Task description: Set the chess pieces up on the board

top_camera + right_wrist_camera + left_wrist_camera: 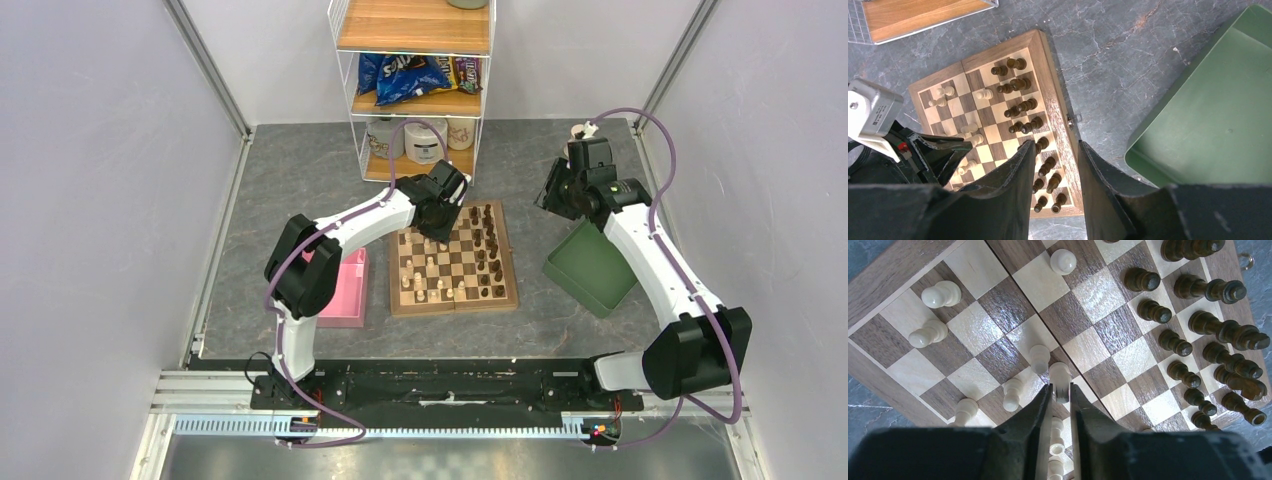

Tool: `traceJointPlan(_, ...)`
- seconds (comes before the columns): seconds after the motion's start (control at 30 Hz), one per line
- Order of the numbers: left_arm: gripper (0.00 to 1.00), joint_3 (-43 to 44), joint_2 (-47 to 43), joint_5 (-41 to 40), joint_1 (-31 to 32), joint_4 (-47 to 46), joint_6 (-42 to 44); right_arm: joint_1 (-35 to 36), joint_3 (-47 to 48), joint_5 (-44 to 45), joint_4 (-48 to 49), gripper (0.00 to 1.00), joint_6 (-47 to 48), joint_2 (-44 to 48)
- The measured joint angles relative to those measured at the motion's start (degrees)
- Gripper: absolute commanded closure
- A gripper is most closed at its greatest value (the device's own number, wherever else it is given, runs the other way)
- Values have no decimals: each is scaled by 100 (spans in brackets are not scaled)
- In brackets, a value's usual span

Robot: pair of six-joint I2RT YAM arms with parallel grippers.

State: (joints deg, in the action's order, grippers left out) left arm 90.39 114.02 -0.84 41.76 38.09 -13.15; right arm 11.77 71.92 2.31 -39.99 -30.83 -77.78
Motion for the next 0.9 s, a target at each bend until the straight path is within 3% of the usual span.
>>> traceJointPlan(0.2,98,4,0,136,0,20,2,-2,-63,-7,13,56,2,0)
traceJointPlan(0.67,98,457,-354,-232,-76,361,70,-13,-107,-72,17,56,37,11)
traceJointPlan(0.9,98,586,-951,-348,-815,343,66,-22,-107,-240,37,56,24,4)
